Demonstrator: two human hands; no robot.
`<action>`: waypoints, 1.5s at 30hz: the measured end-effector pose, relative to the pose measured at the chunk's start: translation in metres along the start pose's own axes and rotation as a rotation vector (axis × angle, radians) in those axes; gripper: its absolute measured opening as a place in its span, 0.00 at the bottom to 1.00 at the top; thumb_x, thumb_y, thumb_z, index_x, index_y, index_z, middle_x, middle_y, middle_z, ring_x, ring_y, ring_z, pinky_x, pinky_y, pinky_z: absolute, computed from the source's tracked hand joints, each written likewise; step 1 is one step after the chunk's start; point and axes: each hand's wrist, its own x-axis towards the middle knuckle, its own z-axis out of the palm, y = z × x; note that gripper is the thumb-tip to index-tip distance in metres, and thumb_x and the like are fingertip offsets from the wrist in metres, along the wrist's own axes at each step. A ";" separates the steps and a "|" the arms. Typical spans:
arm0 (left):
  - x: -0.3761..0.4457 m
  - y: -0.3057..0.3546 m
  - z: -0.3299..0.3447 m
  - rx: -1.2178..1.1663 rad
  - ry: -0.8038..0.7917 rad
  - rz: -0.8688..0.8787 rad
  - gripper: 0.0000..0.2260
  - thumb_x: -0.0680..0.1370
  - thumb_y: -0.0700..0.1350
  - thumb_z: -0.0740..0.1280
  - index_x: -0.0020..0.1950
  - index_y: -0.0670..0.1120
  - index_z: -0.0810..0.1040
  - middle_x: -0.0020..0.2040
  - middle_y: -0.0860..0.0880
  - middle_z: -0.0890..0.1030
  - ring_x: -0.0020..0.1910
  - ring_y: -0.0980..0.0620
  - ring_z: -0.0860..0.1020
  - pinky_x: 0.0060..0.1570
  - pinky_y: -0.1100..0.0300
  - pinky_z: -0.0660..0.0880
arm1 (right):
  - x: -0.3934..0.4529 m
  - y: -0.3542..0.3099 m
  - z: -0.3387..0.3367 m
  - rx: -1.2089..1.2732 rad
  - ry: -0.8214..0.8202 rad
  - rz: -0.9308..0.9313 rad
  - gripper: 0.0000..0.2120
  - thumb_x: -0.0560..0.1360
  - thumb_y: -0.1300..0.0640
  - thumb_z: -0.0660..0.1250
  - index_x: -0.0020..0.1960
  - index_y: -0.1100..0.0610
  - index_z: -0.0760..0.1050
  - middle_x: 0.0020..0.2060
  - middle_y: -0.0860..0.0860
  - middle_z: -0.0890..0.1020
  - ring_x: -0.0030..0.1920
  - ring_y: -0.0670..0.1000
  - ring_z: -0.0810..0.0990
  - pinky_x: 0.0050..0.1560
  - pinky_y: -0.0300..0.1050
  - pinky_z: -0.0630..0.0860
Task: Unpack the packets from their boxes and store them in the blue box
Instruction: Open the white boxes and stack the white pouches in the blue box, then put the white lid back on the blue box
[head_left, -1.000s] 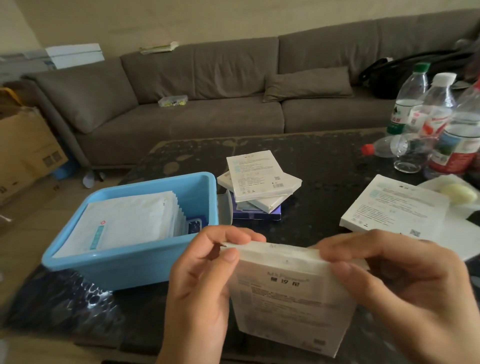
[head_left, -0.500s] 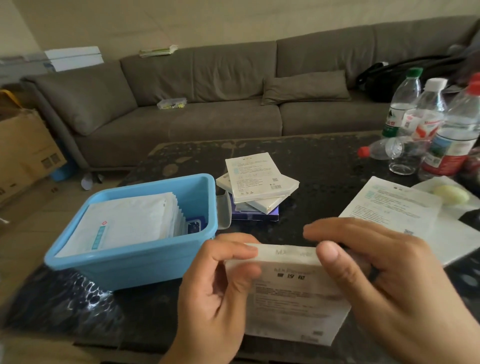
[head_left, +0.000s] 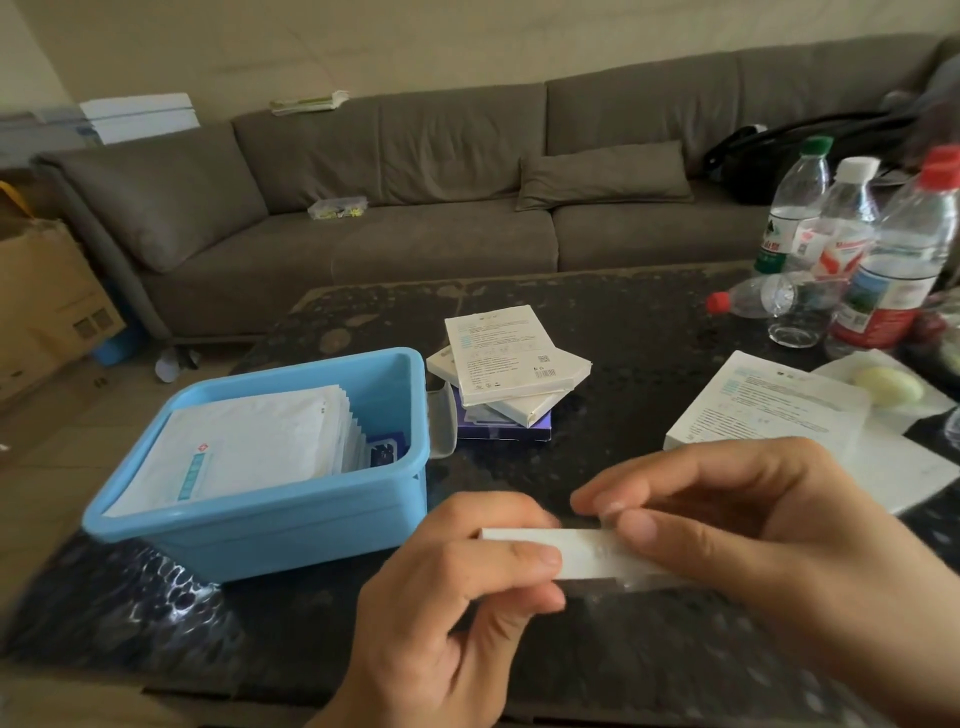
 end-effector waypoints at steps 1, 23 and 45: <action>0.000 0.000 0.000 -0.008 0.011 -0.009 0.06 0.81 0.49 0.64 0.49 0.47 0.76 0.50 0.52 0.82 0.46 0.52 0.82 0.43 0.64 0.77 | -0.001 0.000 0.002 -0.007 0.027 -0.054 0.10 0.63 0.44 0.75 0.40 0.48 0.86 0.46 0.47 0.87 0.48 0.46 0.86 0.47 0.35 0.80; 0.007 0.003 0.006 -0.189 0.167 -0.689 0.17 0.60 0.63 0.75 0.40 0.56 0.77 0.36 0.51 0.82 0.31 0.55 0.80 0.29 0.67 0.74 | 0.004 0.048 0.012 -0.722 0.046 -0.694 0.19 0.77 0.44 0.64 0.32 0.50 0.82 0.69 0.48 0.73 0.71 0.59 0.69 0.63 0.54 0.70; 0.014 -0.041 -0.116 0.446 0.450 -0.384 0.08 0.76 0.51 0.65 0.50 0.49 0.77 0.53 0.55 0.79 0.58 0.55 0.77 0.60 0.59 0.72 | 0.025 0.103 -0.024 -0.892 0.387 0.643 0.23 0.65 0.46 0.78 0.48 0.50 0.67 0.31 0.47 0.81 0.34 0.49 0.80 0.37 0.45 0.75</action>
